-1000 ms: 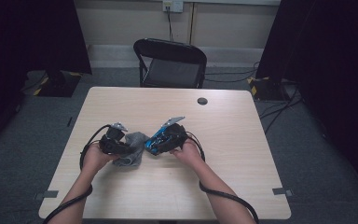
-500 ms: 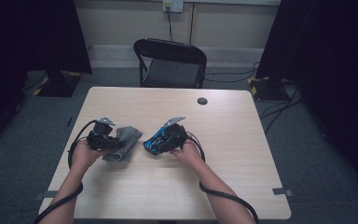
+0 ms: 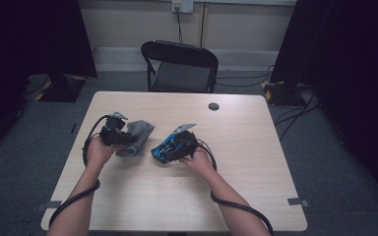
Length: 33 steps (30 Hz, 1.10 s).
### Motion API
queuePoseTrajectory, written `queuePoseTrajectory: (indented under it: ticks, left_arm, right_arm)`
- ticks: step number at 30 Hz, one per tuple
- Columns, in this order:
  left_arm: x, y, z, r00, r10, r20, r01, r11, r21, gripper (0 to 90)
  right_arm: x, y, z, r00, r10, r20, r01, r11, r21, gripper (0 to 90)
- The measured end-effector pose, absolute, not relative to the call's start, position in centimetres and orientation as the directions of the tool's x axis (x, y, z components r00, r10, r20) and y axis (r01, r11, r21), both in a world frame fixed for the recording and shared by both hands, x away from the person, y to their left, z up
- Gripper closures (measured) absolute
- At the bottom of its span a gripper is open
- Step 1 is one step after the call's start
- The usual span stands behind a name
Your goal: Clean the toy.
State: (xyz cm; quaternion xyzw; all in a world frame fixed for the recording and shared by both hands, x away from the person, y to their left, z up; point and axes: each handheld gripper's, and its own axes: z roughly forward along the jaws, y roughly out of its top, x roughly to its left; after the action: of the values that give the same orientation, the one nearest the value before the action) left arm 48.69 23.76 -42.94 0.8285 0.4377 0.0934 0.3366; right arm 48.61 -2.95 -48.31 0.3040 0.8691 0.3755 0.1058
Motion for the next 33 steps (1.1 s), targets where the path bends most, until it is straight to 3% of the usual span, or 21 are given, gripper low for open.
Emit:
queuePoseTrajectory:
  ticks: [13, 33]
  left_arm:
    - [52.1, 21.4, -43.4, 0.587, 0.798, -0.141, 0.665, -0.375, 0.647, 76.2]
    - [55.3, 17.1, -45.6, 0.628, 0.772, -0.097, 0.638, -0.441, 0.631, 75.9]
  right_arm:
    - [48.6, -3.0, -48.3, -0.796, 0.604, 0.045, 0.445, 0.533, 0.72, 10.2]
    - [48.7, -3.1, -48.3, -0.8, 0.598, 0.048, 0.443, 0.535, 0.719, 10.2]
